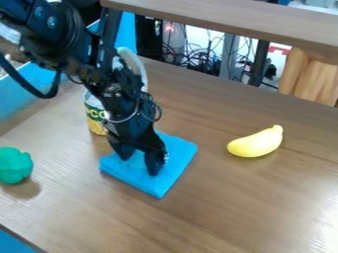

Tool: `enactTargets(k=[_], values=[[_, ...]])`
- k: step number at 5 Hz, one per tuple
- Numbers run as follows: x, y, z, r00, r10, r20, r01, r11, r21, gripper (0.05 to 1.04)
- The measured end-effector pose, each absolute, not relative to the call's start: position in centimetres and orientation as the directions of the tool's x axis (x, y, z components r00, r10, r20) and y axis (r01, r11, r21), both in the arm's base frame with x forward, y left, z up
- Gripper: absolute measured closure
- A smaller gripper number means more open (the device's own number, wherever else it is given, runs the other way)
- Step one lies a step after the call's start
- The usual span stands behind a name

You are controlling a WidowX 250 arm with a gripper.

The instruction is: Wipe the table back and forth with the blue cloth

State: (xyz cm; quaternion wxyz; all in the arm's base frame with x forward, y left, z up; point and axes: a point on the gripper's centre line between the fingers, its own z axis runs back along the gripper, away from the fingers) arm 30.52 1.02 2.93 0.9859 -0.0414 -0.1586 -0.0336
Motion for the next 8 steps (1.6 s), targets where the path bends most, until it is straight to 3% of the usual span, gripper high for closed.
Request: enactTargets(k=[3, 6, 8], values=[[30.7, -8.5, 2.9, 0.895, -0.298, 0.331, 0.338, 0.939, -0.069, 0.074], [25.7, -19.5, 3.0, 0.775, -0.545, 0.321, 0.591, 0.805, -0.059, 0.075], [24.9, -20.8, 3.1, 0.745, -0.590, 0.311, 0.629, 0.776, -0.032, 0.075]])
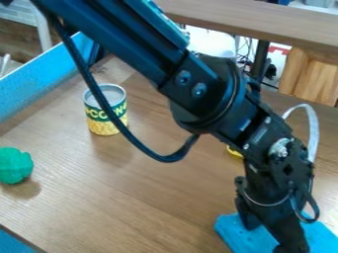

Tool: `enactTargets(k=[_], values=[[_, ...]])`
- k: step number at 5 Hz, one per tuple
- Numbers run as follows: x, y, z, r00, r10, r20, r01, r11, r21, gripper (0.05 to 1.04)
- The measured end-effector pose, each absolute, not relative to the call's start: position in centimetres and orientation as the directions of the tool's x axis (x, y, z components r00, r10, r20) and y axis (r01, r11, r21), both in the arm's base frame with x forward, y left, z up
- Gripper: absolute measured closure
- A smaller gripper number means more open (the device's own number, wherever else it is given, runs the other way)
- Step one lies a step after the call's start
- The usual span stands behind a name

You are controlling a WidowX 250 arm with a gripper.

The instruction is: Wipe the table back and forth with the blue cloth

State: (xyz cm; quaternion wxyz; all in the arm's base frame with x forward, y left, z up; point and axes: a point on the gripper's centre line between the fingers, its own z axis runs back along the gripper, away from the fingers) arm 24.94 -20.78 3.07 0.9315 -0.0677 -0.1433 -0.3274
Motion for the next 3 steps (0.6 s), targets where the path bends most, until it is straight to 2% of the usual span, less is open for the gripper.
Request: enactTargets(k=[1, 2, 3], values=[[24.6, -19.1, 4.2, 0.764, -0.577, 0.288, 0.609, 0.793, -0.027, 0.076], [25.0, -16.2, 10.0, 0.778, -0.496, 0.385, 0.564, 0.822, -0.078, 0.077], [23.3, -13.3, 14.9, 0.762, -0.469, 0.447, 0.574, 0.809, -0.129, 0.077]])
